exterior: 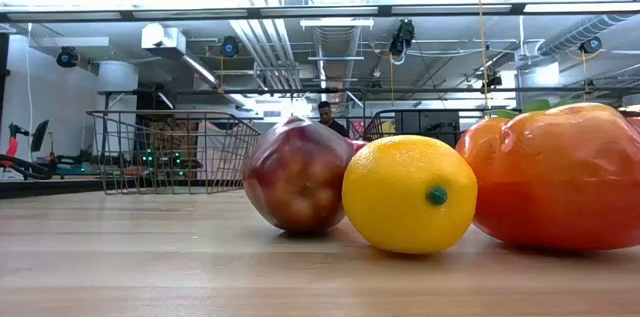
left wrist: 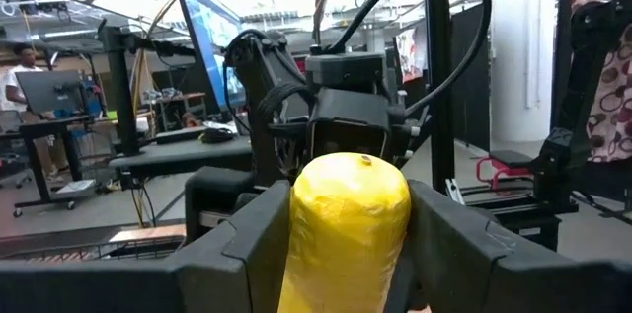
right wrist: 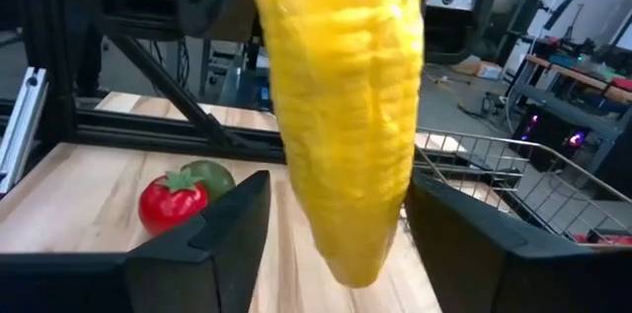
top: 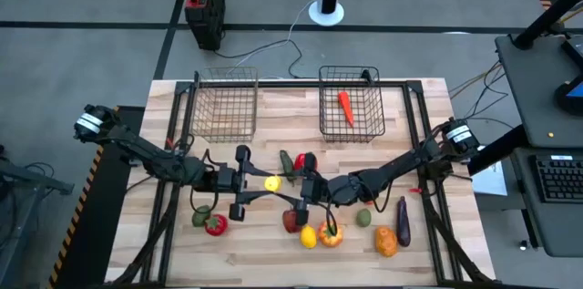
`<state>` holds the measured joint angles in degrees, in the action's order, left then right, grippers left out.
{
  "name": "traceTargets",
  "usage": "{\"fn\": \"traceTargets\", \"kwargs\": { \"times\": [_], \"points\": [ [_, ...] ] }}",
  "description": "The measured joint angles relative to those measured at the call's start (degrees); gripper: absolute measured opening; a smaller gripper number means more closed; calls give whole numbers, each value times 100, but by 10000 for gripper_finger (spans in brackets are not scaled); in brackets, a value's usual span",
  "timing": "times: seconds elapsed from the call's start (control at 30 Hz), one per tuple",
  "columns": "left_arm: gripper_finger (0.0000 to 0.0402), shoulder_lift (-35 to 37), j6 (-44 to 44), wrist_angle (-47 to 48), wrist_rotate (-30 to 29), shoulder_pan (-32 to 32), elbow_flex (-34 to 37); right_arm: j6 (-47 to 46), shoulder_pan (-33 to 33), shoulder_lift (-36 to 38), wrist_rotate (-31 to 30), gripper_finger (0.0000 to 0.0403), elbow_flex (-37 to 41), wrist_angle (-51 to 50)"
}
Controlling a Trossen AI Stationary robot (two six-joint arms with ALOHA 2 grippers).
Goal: Sort produce into baskets
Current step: Put the yellow corn into the right black wire basket
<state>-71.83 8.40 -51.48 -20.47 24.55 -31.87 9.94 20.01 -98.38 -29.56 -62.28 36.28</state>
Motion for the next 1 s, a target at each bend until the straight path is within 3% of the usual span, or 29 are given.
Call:
{"fn": "traceTargets", "kwargs": {
  "times": [0.33,0.7,1.0],
  "points": [
    [184,39,-54,-10,-119,-17,-38,-64,-42,21,-2,97,0,-14],
    [249,158,-181,119,-420,-4,-34,-646,-52,261,-107,102,0,-588],
    [258,838,-513,1698,-884,0,-25,-2239,-353,1250,-945,102,0,-2892]
  ]
}}
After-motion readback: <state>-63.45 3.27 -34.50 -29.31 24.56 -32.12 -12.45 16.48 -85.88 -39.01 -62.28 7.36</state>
